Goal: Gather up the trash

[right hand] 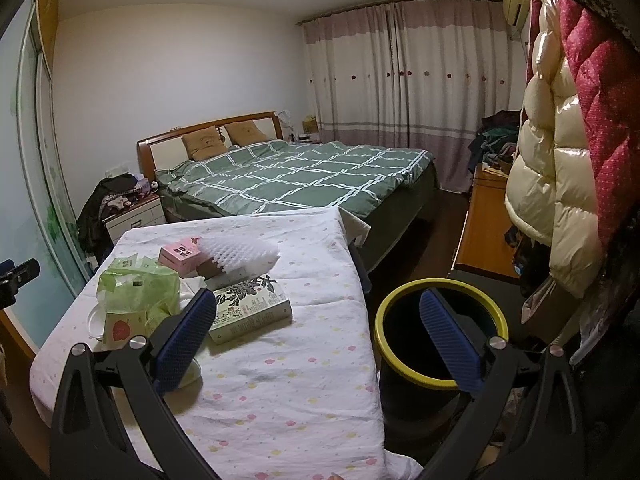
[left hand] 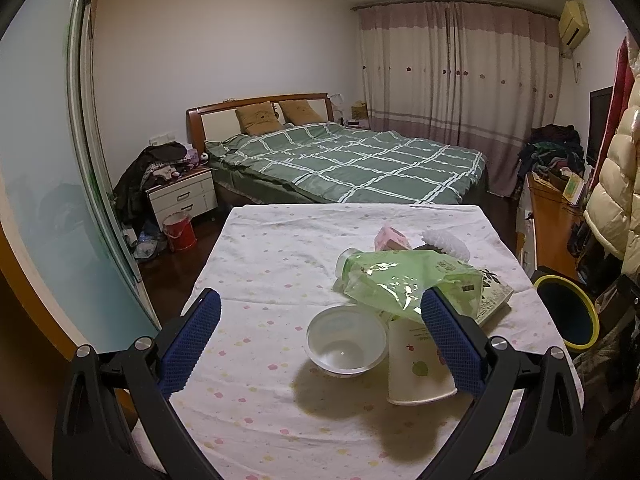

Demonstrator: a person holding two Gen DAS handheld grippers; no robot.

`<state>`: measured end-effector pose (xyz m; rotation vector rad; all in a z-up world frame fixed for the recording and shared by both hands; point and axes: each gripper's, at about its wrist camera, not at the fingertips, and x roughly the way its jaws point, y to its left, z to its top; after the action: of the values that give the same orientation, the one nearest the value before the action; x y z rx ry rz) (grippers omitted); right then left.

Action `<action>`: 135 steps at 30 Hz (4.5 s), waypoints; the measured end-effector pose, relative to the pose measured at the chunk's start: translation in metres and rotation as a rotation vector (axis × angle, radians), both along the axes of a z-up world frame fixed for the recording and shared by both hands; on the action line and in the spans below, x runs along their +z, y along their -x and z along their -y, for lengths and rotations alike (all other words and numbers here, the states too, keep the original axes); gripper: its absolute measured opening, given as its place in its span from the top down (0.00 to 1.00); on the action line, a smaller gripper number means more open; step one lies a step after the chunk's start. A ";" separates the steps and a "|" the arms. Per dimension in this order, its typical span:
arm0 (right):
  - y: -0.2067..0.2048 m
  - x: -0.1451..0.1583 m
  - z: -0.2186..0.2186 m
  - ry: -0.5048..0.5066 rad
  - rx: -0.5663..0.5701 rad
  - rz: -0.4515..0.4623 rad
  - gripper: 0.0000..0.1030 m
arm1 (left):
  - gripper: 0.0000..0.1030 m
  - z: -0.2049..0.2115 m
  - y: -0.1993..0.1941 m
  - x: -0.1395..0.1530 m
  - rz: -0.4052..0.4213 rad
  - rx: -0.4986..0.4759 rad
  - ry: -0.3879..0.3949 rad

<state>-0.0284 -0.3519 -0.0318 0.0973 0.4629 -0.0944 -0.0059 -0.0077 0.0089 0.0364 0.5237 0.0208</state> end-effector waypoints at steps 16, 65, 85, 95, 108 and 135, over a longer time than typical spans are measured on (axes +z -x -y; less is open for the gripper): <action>0.000 0.000 0.000 -0.004 0.004 0.001 0.06 | 0.04 -0.003 0.000 -0.002 -0.010 0.004 0.013; -0.015 -0.014 -0.008 -0.002 0.051 -0.038 0.06 | 0.04 -0.006 -0.007 -0.010 -0.026 0.010 0.011; -0.108 -0.022 -0.163 -0.003 0.531 -0.145 0.12 | 0.04 -0.038 -0.017 -0.020 -0.022 0.079 -0.019; -0.142 -0.032 -0.187 0.022 0.544 -0.224 0.19 | 0.04 -0.049 -0.030 -0.031 -0.051 0.080 0.010; -0.129 -0.024 -0.175 -0.048 0.597 -0.206 0.65 | 0.04 -0.040 -0.037 -0.033 -0.059 0.055 0.003; -0.106 -0.031 0.098 -0.115 -0.014 -0.181 0.72 | 0.04 0.014 -0.047 -0.036 -0.083 -0.055 -0.027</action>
<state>0.0773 -0.4495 -0.0624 0.2063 0.6482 -0.0905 0.0415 -0.0221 -0.0274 0.0783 0.6051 -0.0272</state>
